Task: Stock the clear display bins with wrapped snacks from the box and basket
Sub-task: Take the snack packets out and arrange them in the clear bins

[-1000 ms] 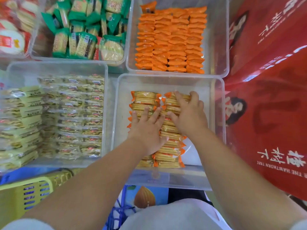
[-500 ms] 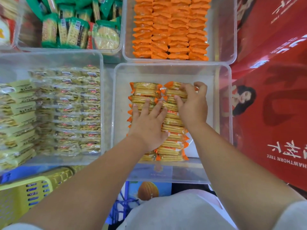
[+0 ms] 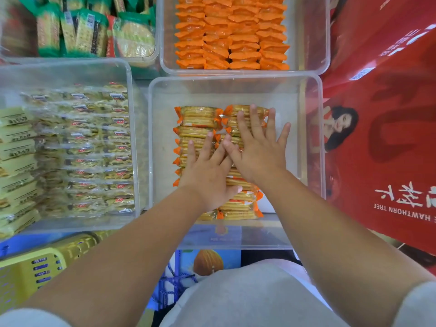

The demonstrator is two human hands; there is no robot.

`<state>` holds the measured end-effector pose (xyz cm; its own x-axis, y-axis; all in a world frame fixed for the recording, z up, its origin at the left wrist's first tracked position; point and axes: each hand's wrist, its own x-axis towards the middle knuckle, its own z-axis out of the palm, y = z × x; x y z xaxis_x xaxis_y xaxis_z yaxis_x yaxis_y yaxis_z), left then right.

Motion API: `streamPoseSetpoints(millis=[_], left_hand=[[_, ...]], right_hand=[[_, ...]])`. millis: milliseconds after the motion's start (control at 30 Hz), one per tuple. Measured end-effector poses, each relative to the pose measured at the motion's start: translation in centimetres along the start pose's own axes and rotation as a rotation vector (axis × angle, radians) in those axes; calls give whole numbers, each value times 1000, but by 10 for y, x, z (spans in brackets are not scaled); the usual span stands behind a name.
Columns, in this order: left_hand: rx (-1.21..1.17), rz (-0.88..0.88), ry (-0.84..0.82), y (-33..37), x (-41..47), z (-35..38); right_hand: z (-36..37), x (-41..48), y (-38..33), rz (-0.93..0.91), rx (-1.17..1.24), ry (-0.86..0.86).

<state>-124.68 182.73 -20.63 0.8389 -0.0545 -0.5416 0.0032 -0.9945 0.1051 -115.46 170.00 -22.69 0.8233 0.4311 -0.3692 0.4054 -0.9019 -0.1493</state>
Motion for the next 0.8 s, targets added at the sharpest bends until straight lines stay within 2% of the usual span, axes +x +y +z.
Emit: streamPoseSetpoints(millis=[267, 333, 400, 467, 533, 633, 700, 800], left_hand=[[53, 25, 1, -4, -7, -19], [60, 2, 92, -6, -20, -31], [-6, -94, 303, -10, -41, -40], [-68, -223, 510, -17, -65, -39], [-117, -342, 563, -21, -83, -32], [-150, -423, 447, -19, -92, -17], [-149, -406, 412, -18, -92, -11], [-157, -376, 447, -21, -90, -8]], right_hand=[[-7, 7, -2, 17, -41, -37], [-9, 5, -3, 11, 37, -38], [-11, 0, -4, -5, 297, 78], [-12, -4, -5, 63, 664, 262], [-14, 0, -2, 225, 925, 352], [-16, 17, 0, 412, 1080, 253], [-16, 24, -4, 393, 1107, 153], [-11, 26, -19, 275, 941, 46]])
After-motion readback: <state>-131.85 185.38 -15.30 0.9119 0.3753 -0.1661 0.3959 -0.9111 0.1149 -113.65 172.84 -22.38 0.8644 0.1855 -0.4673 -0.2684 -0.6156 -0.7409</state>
